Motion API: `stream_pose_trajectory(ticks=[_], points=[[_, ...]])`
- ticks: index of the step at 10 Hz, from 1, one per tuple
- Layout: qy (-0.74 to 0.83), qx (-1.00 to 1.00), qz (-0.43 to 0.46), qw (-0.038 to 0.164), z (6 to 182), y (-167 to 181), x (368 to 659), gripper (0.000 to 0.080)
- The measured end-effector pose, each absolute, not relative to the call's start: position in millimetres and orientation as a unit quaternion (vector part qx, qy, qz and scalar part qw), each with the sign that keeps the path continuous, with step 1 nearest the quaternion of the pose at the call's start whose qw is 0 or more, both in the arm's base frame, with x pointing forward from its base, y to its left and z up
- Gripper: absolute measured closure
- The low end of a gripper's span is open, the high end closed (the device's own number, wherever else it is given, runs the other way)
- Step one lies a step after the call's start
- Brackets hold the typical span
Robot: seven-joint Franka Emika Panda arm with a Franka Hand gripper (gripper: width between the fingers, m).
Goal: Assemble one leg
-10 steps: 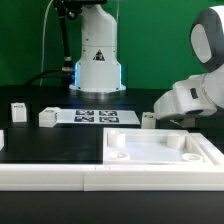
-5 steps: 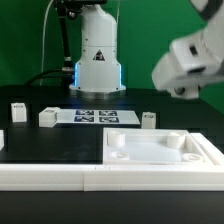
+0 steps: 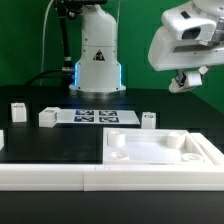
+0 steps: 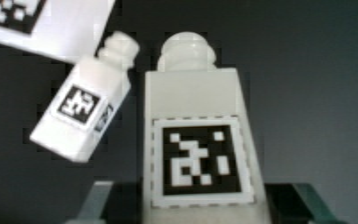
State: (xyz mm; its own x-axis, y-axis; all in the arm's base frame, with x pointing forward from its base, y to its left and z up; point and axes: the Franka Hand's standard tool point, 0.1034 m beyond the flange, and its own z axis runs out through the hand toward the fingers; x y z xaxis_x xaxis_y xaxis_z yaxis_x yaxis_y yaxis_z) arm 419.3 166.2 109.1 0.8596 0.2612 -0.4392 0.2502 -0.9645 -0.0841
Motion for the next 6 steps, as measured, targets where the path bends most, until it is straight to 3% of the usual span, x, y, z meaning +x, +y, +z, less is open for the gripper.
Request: stream_pose_trajectory(ticks=[2, 6], points=[[-0.141, -0.975, 0.170, 0.019, 101.9, 157, 422, 0.0509], [-0.120, -0.992, 0.041, 0.029, 127.8, 135, 461, 0.0509]])
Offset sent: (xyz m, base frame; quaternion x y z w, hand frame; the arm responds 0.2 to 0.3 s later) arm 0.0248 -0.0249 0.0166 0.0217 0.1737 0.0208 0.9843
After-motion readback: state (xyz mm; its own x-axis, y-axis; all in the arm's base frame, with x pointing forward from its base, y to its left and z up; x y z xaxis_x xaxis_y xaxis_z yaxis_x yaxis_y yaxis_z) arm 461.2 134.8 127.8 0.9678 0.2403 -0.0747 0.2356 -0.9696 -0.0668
